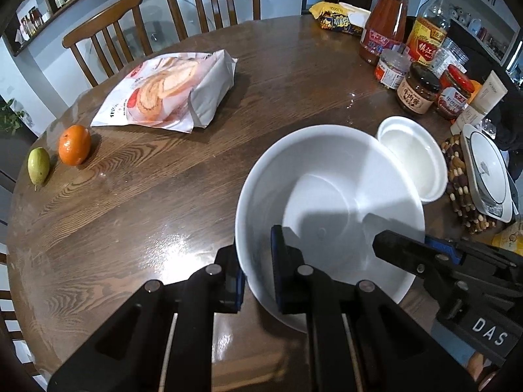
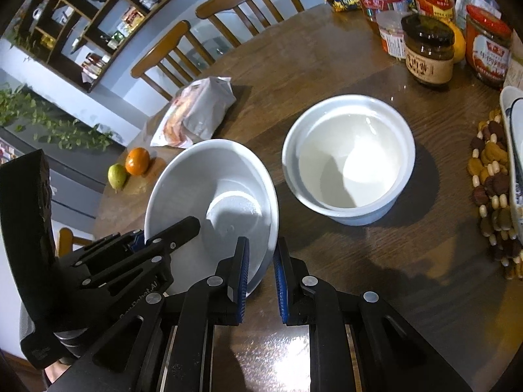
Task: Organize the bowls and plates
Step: 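Lift the medium white bowl with both tools and carry it over the large white bowl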
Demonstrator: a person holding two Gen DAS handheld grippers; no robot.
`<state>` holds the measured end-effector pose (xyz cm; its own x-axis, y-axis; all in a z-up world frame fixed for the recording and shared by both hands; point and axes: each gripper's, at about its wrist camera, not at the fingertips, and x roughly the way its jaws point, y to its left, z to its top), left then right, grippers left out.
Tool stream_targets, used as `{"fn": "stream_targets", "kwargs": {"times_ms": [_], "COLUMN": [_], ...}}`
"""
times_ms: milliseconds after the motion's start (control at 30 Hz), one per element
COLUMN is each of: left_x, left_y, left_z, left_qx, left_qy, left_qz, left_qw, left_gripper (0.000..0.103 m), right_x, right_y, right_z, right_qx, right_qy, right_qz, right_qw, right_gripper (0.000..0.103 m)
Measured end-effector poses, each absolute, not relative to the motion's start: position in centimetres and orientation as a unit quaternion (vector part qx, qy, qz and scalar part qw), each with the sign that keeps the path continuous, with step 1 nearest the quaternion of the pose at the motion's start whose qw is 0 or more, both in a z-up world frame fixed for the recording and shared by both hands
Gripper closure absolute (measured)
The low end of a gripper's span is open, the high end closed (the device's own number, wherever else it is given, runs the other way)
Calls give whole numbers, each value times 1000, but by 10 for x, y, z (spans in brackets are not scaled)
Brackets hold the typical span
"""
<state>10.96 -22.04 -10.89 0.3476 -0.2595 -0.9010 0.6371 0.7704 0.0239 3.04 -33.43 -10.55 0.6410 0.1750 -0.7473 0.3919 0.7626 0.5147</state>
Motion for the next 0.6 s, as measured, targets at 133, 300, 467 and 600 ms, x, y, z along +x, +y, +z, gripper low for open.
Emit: {"fn": "stream_targets", "kwargs": {"times_ms": [133, 300, 467, 600], "left_x": [99, 83, 64, 49], "left_y": [-214, -205, -195, -183], "left_z": [-99, -82, -66, -55], "left_qx": [189, 187, 186, 180], "left_qy": [487, 472, 454, 443], "left_qz": [-281, -285, -286, -288], "left_qw": [805, 813, 823, 830], "left_gripper": [91, 91, 91, 91], "right_x": [21, 7, -9, -24], "right_y": [-331, -320, -308, -299], "right_z": [-95, -85, -72, -62], "right_qx": [332, 329, 321, 313], "right_qy": [413, 403, 393, 385], "right_qz": [-63, -61, -61, -59], "right_qw": [846, 852, 859, 866], "right_gripper": [86, 86, 86, 86]}}
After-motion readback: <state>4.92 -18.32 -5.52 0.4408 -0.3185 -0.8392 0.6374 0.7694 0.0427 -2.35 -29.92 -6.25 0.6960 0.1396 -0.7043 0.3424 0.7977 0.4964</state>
